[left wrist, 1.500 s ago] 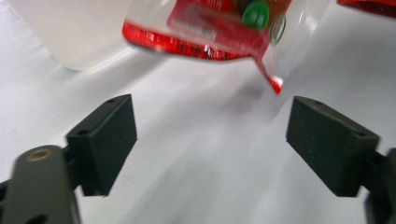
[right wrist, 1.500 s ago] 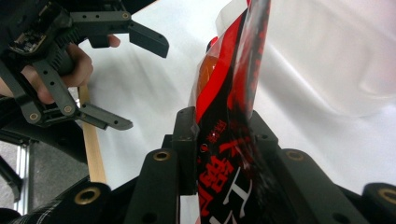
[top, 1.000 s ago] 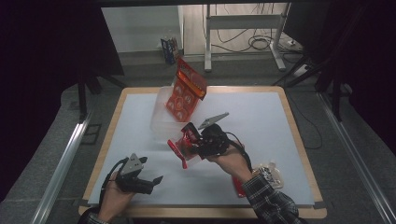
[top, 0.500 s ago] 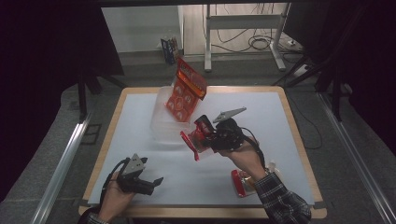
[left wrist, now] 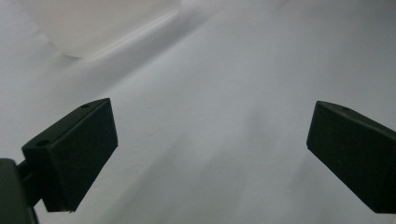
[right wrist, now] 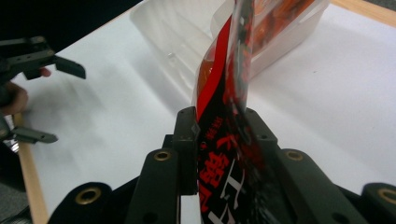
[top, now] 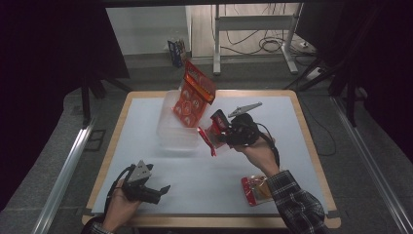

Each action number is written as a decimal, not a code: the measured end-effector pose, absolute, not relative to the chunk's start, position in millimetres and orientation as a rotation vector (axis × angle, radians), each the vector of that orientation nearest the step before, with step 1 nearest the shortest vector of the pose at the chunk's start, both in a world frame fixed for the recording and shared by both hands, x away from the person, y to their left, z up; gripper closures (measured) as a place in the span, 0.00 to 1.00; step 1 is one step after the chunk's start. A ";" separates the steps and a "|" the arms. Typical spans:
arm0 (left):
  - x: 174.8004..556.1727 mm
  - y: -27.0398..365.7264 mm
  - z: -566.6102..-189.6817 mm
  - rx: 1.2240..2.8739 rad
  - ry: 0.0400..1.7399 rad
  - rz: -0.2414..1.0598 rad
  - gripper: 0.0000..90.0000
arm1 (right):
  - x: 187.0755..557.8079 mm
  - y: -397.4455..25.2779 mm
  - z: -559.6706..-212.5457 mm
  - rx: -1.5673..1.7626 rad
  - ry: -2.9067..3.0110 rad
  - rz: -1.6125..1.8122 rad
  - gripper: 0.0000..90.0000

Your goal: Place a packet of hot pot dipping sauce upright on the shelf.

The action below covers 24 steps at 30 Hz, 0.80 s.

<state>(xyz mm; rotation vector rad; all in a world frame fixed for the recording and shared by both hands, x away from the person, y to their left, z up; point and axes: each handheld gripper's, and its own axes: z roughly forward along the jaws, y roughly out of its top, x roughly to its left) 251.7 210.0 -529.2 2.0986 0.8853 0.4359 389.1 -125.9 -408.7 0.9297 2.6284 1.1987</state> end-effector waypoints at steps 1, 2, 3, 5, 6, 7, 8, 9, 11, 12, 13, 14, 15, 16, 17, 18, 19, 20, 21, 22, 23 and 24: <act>251.7 210.0 -529.2 2.099 0.885 0.436 0.02 | 389.1 -125.9 -408.7 0.930 2.628 1.199 0.78; 251.8 210.0 -529.4 2.098 0.886 0.432 0.02 | 391.6 -125.4 -409.1 0.929 2.626 1.201 0.78; 251.8 209.9 -529.7 2.099 0.887 0.432 0.02 | 394.5 -124.7 -409.5 0.928 2.622 1.205 0.78; 251.9 209.9 -529.8 2.101 0.887 0.431 0.02 | 398.1 -123.2 -409.9 0.926 2.619 1.210 0.78; 252.1 209.8 -530.1 2.102 0.887 0.428 0.02 | 400.1 -122.1 -410.1 0.918 2.619 1.213 0.78; 252.0 209.4 -530.3 2.109 0.884 0.426 0.02 | 403.8 -119.1 -410.2 0.911 2.617 1.217 0.78; 252.0 209.2 -530.4 2.112 0.882 0.428 0.02 | 404.8 -117.8 -410.1 0.911 2.617 1.217 0.78; 252.0 209.2 -530.4 2.112 0.882 0.428 0.02 | 404.8 -117.8 -410.1 0.911 2.617 1.217 0.78; 252.0 209.0 -530.5 2.114 0.880 0.425 0.02 | 408.9 -112.7 -409.7 0.892 2.611 1.220 0.78; 252.1 208.7 -531.0 2.118 0.879 0.427 0.02 | 410.5 -110.9 -409.4 0.883 2.610 1.220 0.78; 252.1 208.5 -531.1 2.119 0.879 0.426 0.02 | 411.7 -109.0 -409.1 0.880 2.610 1.220 0.78; 252.1 208.5 -531.1 2.119 0.879 0.426 0.02 | 413.3 -107.3 -408.8 0.870 2.605 1.219 0.78; 252.1 208.2 -531.2 2.128 0.875 0.425 0.02 | 415.0 -105.6 -408.5 0.862 2.603 1.219 0.78; 252.0 207.8 -531.4 2.134 0.873 0.427 0.02 | 416.8 -103.7 -408.2 0.857 2.603 1.219 0.78; 252.0 207.8 -531.4 2.134 0.873 0.427 0.02 | 418.7 -101.7 -408.1 0.846 2.600 1.218 0.78; 251.9 207.4 -531.6 2.135 0.873 0.426 0.02 | 418.7 -101.7 -408.1 0.846 2.600 1.218 0.78; 251.8 206.7 -532.1 2.129 0.874 0.424 0.02 | 420.7 -99.7 -408.0 0.839 2.597 1.217 0.78; 251.9 206.7 -532.1 2.131 0.873 0.423 0.02 | 423.3 -97.2 -408.0 0.832 2.595 1.218 0.78; 251.9 206.8 -532.2 2.131 0.874 0.423 0.02 | 427.8 -93.4 -408.1 0.827 2.589 1.227 0.78; 251.9 206.8 -532.2 2.131 0.874 0.423 0.02 | 427.8 -93.4 -408.1 0.827 2.589 1.227 0.78; 251.9 206.9 -532.3 2.131 0.875 0.421 0.02 | 431.9 -89.2 -408.1 0.820 2.586 1.235 0.78; 252.0 207.0 -532.4 2.131 0.876 0.419 0.02 | 431.9 -89.2 -408.1 0.820 2.586 1.235 0.78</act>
